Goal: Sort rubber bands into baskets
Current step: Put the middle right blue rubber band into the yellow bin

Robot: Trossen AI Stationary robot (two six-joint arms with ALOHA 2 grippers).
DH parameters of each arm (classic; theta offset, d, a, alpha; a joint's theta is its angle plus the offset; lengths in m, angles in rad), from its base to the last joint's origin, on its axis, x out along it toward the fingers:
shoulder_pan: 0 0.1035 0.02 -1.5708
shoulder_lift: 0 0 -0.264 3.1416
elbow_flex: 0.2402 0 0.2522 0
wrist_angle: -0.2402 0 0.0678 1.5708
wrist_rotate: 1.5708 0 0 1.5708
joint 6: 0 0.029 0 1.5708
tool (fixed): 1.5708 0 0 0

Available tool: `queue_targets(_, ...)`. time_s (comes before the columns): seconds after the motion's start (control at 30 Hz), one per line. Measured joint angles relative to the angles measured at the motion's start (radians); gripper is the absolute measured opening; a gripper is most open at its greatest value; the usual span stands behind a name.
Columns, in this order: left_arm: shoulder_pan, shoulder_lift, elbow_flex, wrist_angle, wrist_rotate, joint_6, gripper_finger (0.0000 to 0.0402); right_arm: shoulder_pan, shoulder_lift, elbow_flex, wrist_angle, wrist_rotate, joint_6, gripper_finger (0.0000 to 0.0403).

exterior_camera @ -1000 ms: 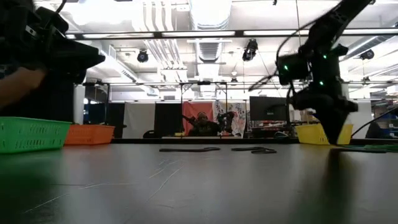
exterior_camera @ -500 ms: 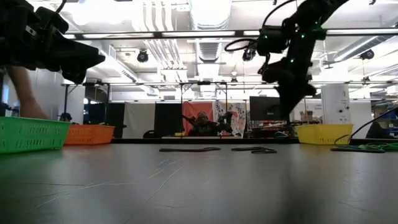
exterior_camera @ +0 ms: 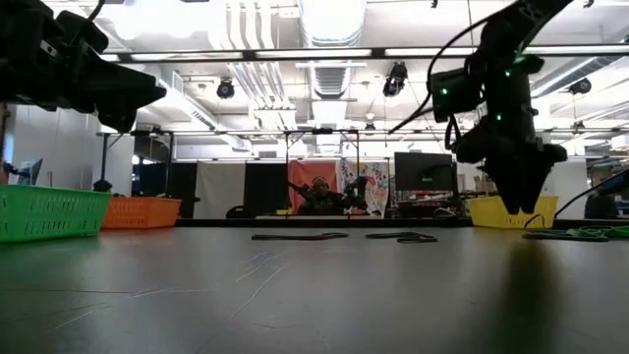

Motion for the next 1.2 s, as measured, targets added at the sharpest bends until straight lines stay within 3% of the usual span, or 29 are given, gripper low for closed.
queue_targets(0.2, 0.000, 0.000, 0.000, 0.000, 0.000, 0.000, 0.0115, 0.006, -0.005, -0.008, -0.029, 0.135, 0.051, 0.0204)
queue_targets(0.43, 0.000, 0.000, 0.000, 0.000, 0.000, 0.000, 0.0115, 0.004, 0.008, -0.043, -0.023, 0.070, 0.084, 0.0189)
queue_targets(0.87, 0.000, 0.000, 0.000, 0.000, 0.000, 0.000, 0.0115, -0.018, 0.008, -0.160, 0.140, 0.001, 0.061, 0.0124)
queue_targets(1.13, 0.000, 0.000, 0.000, 0.000, 0.000, 0.000, 0.0115, -0.018, 0.009, -0.163, 0.161, 0.044, -0.008, 0.0021)
queue_targets(1.2, 0.000, 0.000, 0.000, 0.000, 0.000, 0.000, 0.0115, -0.019, 0.010, -0.164, 0.170, 0.048, -0.024, 0.0014)
